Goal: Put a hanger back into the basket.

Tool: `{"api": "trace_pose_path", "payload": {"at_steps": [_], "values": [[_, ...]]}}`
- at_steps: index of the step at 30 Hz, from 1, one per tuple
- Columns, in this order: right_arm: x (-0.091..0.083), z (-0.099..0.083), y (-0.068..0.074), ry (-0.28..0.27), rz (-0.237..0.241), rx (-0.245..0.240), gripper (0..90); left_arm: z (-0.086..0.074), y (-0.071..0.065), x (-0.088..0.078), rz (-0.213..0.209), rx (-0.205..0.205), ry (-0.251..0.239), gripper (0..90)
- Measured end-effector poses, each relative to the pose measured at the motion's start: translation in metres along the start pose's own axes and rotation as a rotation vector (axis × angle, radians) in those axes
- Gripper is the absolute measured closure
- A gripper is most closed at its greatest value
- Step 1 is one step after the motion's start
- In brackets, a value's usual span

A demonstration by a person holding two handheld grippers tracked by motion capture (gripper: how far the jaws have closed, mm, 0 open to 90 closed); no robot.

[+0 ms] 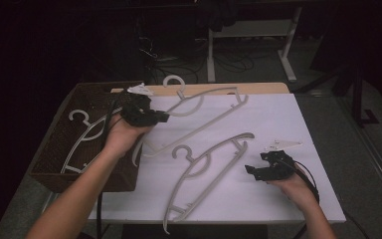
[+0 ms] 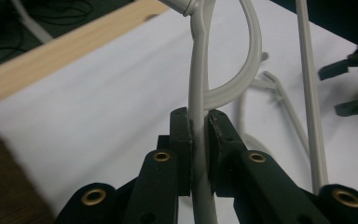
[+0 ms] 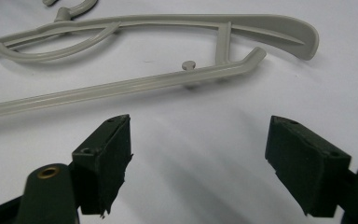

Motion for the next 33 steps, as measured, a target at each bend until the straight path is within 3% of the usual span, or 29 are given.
{"api": "trace_pose_path", "payload": {"at_steps": [7,16,26,33], "values": [[0.003,-0.001,0.001,0.015,-0.008,-0.006,17.8,-0.003,0.049,-0.054,0.085,-0.029,-0.036,82.2],[0.004,-0.001,-0.001,0.017,-0.016,0.000,17.3,-0.024,0.113,-0.110,0.202,-0.080,-0.070,82.2],[0.006,-0.002,-0.001,0.030,-0.020,0.004,17.2,-0.070,0.169,-0.137,0.313,-0.120,-0.030,82.2],[0.006,-0.003,-0.001,0.031,-0.026,0.009,17.2,-0.100,0.198,-0.143,0.351,-0.171,0.002,82.2]]}}
Point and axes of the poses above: each handheld gripper's, and its own axes: x roughly forward along the jaws, z roughly out of its top, y roughly to its left, the point moved 8 cm from there along x, roughly forward along the jaws, and after that the axes turned 5 degrees about -x, right-handed, at the moved point
